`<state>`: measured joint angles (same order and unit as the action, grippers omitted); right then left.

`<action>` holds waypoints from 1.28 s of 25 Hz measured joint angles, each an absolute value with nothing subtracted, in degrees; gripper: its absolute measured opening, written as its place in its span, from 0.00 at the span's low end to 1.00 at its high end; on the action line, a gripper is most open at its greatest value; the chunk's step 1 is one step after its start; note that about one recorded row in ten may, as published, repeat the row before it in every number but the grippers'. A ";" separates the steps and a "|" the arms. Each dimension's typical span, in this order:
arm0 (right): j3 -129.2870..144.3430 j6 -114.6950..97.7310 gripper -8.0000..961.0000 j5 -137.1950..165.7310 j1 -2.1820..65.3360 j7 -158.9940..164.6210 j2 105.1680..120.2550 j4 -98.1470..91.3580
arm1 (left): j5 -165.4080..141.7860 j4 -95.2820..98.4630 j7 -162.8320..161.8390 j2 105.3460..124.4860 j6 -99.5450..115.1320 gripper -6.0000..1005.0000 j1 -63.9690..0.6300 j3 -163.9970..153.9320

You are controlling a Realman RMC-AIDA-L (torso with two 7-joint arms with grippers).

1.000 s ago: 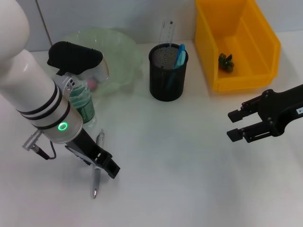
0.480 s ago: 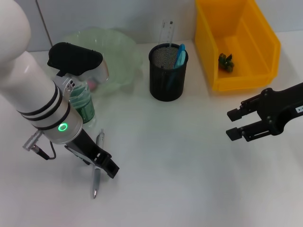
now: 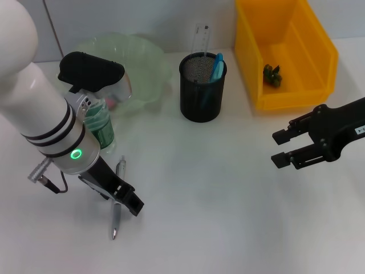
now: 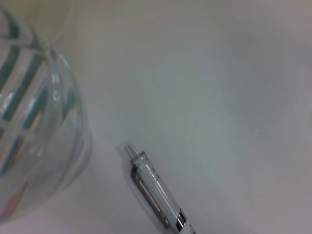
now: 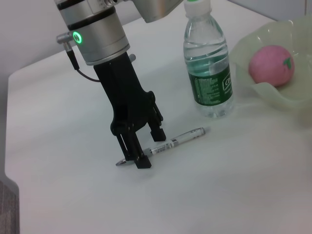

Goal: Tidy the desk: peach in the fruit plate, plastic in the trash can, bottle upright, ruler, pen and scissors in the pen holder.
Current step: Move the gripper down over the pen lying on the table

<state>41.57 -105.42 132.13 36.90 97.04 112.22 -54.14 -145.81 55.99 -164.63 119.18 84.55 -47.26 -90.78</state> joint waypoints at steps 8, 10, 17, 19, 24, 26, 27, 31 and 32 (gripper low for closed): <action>41.61 -105.45 0.62 132.09 36.99 97.11 112.28 -54.14 | -145.81 55.99 -164.54 119.18 84.70 0.77 -47.39 -90.79; 41.66 -105.46 0.62 132.09 37.00 97.16 112.29 -54.14 | -145.80 55.93 -164.49 119.17 84.74 0.77 -47.41 -90.79; 41.74 -105.47 0.62 132.09 37.00 97.37 112.31 -54.14 | -145.85 55.61 -164.46 119.17 84.63 0.76 -47.44 -91.53; 41.75 -105.47 0.62 132.09 37.00 97.39 112.31 -54.18 | -146.02 55.78 -164.64 119.17 84.61 0.74 -47.46 -92.10; 41.75 -105.47 0.62 132.09 37.05 97.42 112.31 -54.21 | -146.13 55.71 -164.70 119.18 84.61 0.59 -47.55 -92.45; 41.75 -105.51 0.62 132.09 37.10 97.43 112.31 -54.25 | -146.16 55.70 -164.70 119.17 84.61 0.54 -47.55 -92.47; 41.75 -105.53 0.62 132.09 37.13 97.44 112.31 -54.27 | -146.22 55.69 -164.70 119.18 84.59 0.51 -47.55 -92.47; 41.75 -105.55 0.62 132.09 37.30 97.46 112.31 -54.30 | -146.51 55.43 -164.73 119.18 84.48 0.39 -47.55 -92.83; 41.75 -105.56 0.62 132.09 37.34 97.46 112.31 -54.31 | -146.52 55.40 -164.74 119.17 84.46 0.38 -47.55 -92.96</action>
<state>41.75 -105.56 132.09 37.34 97.46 112.31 -54.31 -146.52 55.40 -164.74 119.17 84.46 -47.55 -92.96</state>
